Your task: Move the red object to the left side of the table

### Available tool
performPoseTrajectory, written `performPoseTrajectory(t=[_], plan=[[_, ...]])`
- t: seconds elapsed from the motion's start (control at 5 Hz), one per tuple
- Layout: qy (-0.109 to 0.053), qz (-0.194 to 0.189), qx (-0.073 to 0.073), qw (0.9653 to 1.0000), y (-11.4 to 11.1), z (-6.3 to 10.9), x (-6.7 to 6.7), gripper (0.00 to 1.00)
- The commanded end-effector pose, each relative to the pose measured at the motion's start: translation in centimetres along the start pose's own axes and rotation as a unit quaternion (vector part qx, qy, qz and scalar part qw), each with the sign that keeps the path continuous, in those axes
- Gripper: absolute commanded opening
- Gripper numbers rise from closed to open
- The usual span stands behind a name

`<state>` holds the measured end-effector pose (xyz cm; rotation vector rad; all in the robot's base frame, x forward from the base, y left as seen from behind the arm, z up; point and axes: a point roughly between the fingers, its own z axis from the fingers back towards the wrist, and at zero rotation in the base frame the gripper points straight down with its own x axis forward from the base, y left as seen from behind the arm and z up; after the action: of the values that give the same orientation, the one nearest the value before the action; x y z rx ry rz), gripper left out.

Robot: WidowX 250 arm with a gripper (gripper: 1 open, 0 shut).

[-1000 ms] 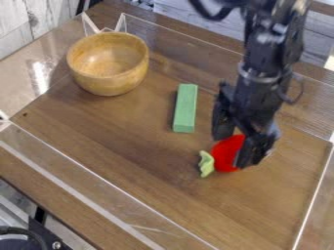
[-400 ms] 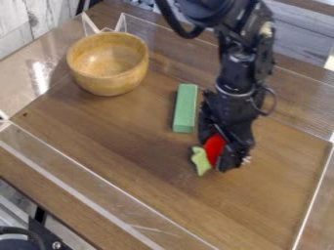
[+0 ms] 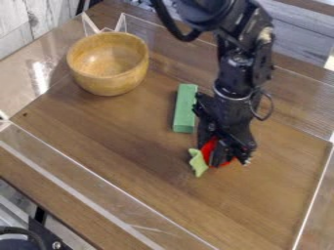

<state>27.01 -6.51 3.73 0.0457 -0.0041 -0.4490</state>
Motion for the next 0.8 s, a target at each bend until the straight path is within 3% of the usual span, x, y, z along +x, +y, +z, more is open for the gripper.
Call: performPoseTrajectory(t=[0.0, 0.2, 0.4, 0.6], plan=[[-0.033, 0.024, 0.009, 0.9991, -1.0, 2.1, 0.5, 0.0], [-0.048, 0.003, 0.004, 0.9988, -0.3, 2.7, 0.2, 1.0], [-0.061, -0.027, 0.006, 0.9978, 0.8, 2.9, 0.1, 0.0], [-0.071, -0.053, 0.005, 0.996, -0.1, 1.7, 1.2, 1.0]])
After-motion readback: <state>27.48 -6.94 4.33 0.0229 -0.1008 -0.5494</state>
